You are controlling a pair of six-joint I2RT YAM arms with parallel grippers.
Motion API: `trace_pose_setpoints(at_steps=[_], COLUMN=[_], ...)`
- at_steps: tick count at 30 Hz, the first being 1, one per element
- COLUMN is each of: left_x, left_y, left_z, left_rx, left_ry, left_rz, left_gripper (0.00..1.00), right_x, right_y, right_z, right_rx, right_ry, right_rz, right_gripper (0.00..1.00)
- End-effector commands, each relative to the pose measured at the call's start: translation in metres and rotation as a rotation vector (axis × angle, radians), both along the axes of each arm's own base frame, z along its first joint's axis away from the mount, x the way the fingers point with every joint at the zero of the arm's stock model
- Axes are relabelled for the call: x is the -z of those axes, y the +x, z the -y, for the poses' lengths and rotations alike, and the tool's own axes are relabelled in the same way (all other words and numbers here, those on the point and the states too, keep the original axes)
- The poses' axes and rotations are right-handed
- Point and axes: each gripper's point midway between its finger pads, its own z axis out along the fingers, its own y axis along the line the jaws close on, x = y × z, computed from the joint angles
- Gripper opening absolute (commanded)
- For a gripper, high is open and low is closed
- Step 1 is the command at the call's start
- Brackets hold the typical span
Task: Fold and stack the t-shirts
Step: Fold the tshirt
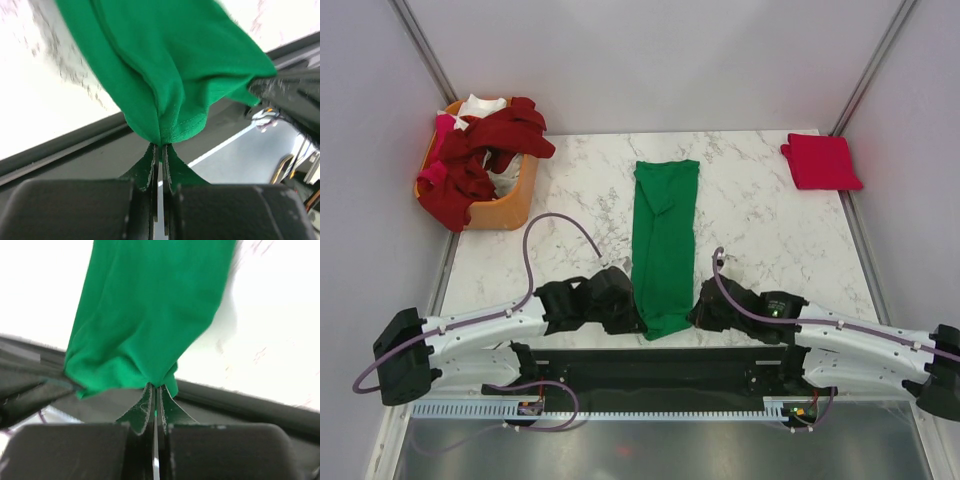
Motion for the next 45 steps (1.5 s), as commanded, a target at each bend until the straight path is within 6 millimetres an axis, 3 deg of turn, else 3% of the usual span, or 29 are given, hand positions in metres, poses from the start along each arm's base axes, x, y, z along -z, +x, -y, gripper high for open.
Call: trace_pose_setpoints(at_steps=[1,7,15,16,21,22,23,25,31,38,39,40,41,42,43,44,45], left_x=[-0.027,-0.057,-0.071,-0.064,-0.061,-0.068,-0.061,-0.067,-0.062,-0.038,-0.037,-0.026,-0.021,-0.025,-0.011,-0.01,-0.025], left_y=[0.025,0.065,0.126,0.132,0.169,0.178,0.184,0.199,0.229,0.259,0.268,0.272,0.277,0.29,0.298,0.307,0.33], left_z=[0.004,0.009,0.01,0.012,0.01,0.012,0.013,0.013,0.016,0.011,0.011,0.01,0.009,0.006,0.004,0.001,-0.003], left_rx=[-0.011,-0.015,-0.034,-0.03,-0.054,-0.055,-0.052,-0.058,-0.061,-0.072,-0.071,-0.071,-0.074,-0.093,-0.101,-0.113,-0.14], left_ry=[-0.008,-0.027,-0.013,0.009,0.032,0.021,0.034,0.03,0.034,0.063,0.065,0.079,0.089,0.082,0.098,0.099,0.074], left_rz=[0.08,0.14,0.178,0.166,0.173,0.189,0.175,0.192,0.191,0.154,0.16,0.142,0.134,0.146,0.124,0.121,0.157], left_gripper=[0.02,0.02,0.02,0.02,0.02,0.02,0.02,0.02,0.02,0.02,0.07,0.11,0.17,0.33,0.41,0.53,0.73], right_x=[-0.012,-0.033,-0.037,-0.045,-0.047,-0.053,-0.047,-0.051,-0.04,-0.019,-0.021,-0.019,-0.008,-0.014,-0.014,-0.002,-0.021], right_y=[0.029,0.072,0.132,0.14,0.176,0.184,0.189,0.201,0.228,0.255,0.263,0.268,0.273,0.287,0.296,0.309,0.331], right_z=[0.024,0.023,0.034,0.033,0.041,0.039,0.037,0.036,0.03,0.032,0.034,0.034,0.035,0.038,0.041,0.051,0.054], right_rx=[0.009,0.006,0.031,0.037,0.053,0.049,0.042,0.046,0.032,0.042,0.05,0.052,0.052,0.075,0.083,0.108,0.141], right_ry=[-0.116,-0.171,-0.275,-0.269,-0.297,-0.293,-0.3,-0.296,-0.309,-0.331,-0.33,-0.33,-0.346,-0.343,-0.347,-0.367,-0.359], right_rz=[0.077,0.105,0.115,0.128,0.12,0.135,0.119,0.123,0.095,0.051,0.059,0.06,0.042,0.058,0.06,0.039,0.086], right_gripper=[0.0,0.0,0.0,0.0,0.0,0.0,0.0,0.0,0.0,0.0,0.02,0.24,0.4,0.53,0.73,0.78,0.81])
